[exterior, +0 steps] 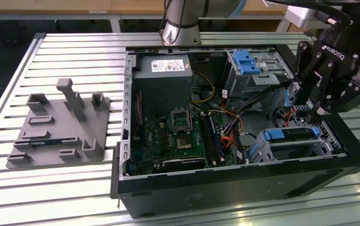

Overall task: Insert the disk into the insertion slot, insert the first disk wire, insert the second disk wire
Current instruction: 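Insert the first disk wire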

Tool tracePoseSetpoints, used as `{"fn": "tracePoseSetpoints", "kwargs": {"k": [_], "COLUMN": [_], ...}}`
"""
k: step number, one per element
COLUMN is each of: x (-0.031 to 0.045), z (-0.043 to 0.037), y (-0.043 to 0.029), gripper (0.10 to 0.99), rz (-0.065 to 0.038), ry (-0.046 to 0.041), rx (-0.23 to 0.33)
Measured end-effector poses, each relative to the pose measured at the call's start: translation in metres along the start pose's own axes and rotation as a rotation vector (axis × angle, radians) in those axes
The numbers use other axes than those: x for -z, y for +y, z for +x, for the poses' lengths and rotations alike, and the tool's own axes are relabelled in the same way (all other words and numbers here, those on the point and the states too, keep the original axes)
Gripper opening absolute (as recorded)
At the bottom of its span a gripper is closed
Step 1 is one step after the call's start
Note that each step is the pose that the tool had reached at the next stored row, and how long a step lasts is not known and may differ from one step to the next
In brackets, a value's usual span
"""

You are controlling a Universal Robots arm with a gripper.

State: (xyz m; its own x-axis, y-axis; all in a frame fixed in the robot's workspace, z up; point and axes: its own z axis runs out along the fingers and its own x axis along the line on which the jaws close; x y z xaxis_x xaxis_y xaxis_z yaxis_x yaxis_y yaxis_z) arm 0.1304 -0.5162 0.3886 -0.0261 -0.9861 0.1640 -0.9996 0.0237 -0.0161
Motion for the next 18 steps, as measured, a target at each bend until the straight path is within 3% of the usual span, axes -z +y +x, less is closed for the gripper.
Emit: {"fn": "tracePoseSetpoints", "kwargs": {"k": [3,9,13,18], "x": [-0.0015,-0.0041,-0.0072,-0.0088], "z": [-0.0032,-0.0123,-0.0162,-0.0299], "y": [-0.0014,-0.0095,-0.0199,-0.0292], "gripper": [0.498,0.498,0.498,0.498], "rz": [0.001,-0.006,-0.026,-0.029], "ry": [0.012,0.0487,0.0522,0.057], "rx": [-0.006,-0.004,-0.001,0.0]}}
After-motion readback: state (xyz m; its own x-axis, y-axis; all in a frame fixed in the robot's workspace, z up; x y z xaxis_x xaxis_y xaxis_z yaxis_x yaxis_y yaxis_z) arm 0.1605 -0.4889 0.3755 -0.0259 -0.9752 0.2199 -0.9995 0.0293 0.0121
